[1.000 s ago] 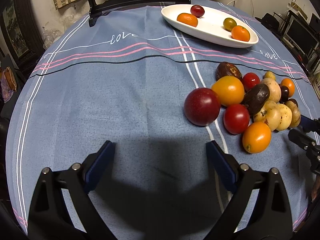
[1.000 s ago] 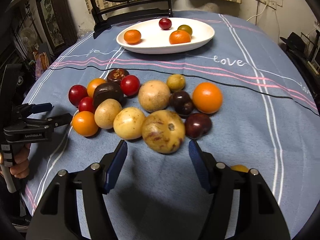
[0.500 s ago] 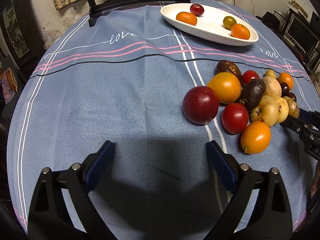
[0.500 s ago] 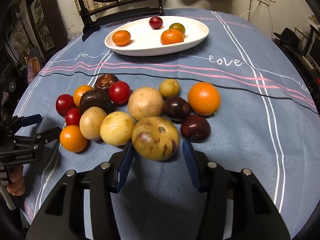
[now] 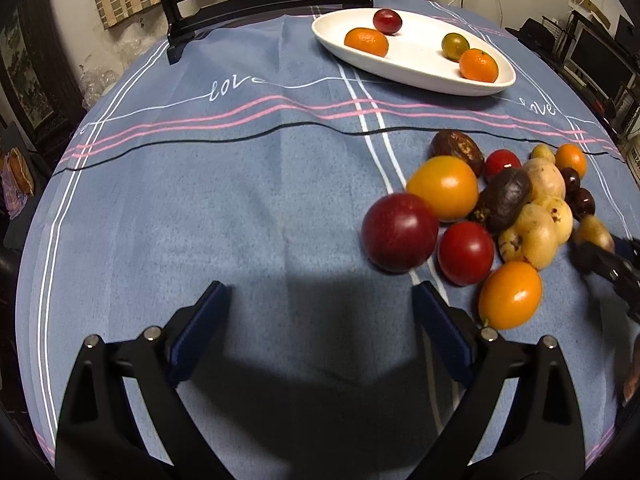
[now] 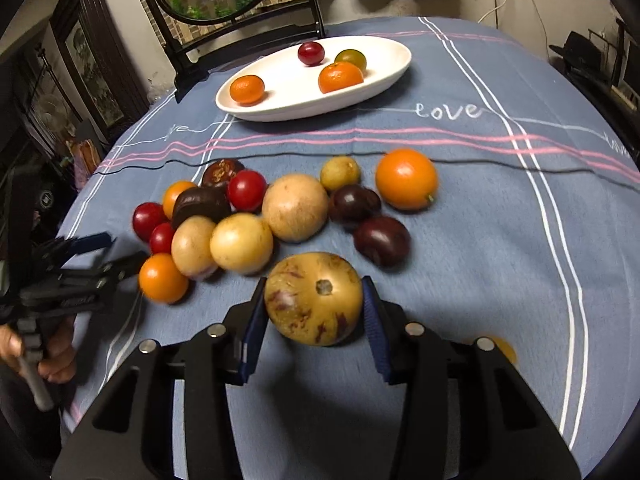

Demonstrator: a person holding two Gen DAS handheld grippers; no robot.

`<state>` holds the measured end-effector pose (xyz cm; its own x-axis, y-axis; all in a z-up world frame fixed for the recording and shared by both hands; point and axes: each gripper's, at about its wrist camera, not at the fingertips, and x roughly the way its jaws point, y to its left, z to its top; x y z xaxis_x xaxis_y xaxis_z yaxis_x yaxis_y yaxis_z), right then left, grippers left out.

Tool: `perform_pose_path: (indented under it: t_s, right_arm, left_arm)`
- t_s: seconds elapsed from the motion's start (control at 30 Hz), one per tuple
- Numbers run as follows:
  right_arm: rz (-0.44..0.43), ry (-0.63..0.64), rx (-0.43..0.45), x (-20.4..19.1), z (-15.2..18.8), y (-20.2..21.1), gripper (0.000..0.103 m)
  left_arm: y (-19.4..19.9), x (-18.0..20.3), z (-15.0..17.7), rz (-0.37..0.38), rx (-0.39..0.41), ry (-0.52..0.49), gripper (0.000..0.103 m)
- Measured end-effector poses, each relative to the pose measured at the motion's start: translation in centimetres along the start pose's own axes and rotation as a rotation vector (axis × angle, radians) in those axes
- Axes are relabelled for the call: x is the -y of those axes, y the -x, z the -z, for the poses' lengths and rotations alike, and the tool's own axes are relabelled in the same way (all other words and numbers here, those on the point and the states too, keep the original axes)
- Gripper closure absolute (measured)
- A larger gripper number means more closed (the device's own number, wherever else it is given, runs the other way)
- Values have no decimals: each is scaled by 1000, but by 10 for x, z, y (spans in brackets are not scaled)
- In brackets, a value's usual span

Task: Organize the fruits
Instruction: 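Grasp the tan mottled fruit with the right gripper while the left grasps a dark red plum, then carry both fruits to the white plate and lower them onto it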

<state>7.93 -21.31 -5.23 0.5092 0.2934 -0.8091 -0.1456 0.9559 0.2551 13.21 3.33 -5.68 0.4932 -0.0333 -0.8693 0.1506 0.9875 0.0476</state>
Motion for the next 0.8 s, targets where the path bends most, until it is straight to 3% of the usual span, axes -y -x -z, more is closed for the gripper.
perform_pose_path:
  t_s: [0.2, 0.43, 0.57, 0.67, 0.8]
  right_arm:
    - [-16, 6, -15, 7, 19, 12, 58]
    - [-20, 18, -16, 3, 24, 14, 58]
    - [-29, 14, -16, 3, 24, 15, 58]
    - [-34, 18, -12, 2, 24, 17, 58]
    - [-38, 32, 4, -1, 22, 24, 58]
  left_arm:
    - [-5, 5, -10, -3, 0, -23, 9]
    - [-10, 12, -24, 20, 17, -57, 18]
    - [-5, 17, -26, 124, 18, -69, 65]
    - [-1, 25, -22, 72, 23, -97, 65]
    - [11, 23, -20, 67, 33, -82, 65]
